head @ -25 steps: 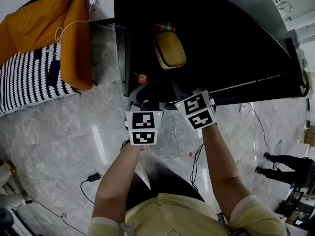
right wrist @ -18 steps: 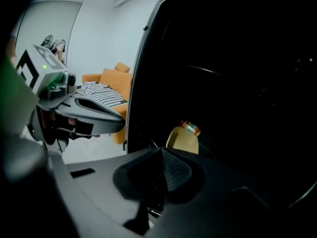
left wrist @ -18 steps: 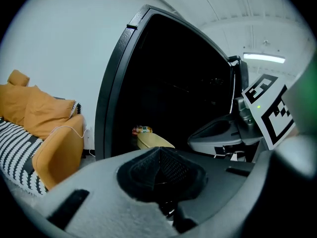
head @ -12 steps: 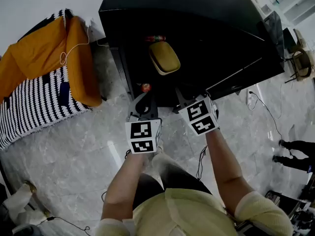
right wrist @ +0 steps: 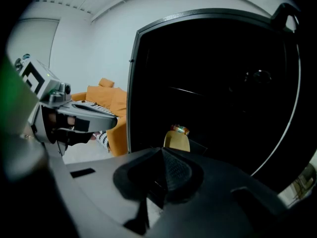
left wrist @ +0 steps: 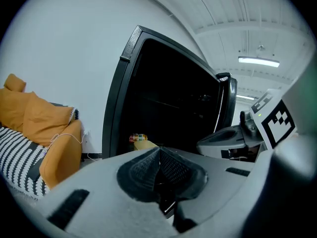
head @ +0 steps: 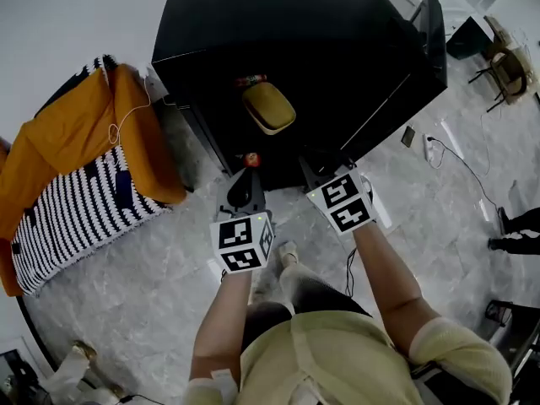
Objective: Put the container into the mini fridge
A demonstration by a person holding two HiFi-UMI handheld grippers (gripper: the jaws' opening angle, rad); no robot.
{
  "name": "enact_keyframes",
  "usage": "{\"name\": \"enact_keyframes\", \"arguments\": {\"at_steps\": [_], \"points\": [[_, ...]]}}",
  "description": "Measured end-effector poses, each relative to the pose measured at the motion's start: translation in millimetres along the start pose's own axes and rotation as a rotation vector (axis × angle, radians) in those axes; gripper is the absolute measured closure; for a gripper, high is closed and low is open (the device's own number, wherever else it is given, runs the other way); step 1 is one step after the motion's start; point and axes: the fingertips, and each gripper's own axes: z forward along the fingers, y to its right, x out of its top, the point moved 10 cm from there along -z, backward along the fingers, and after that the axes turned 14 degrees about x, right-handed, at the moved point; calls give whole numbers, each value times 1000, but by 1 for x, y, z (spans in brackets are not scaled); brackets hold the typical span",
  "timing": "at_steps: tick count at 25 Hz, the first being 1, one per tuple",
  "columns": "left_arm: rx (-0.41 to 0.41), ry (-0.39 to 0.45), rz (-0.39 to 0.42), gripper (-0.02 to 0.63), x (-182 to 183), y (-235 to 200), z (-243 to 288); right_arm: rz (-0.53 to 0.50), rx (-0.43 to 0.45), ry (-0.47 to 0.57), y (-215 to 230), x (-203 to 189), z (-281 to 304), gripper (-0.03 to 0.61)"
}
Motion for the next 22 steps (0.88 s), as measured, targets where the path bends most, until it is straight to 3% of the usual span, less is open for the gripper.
{"name": "enact_keyframes", "arguments": {"at_steps": [22], "points": [[-4,78,78,590,44,-19,-56,53,-76,108,-15,11,-71,549]]}}
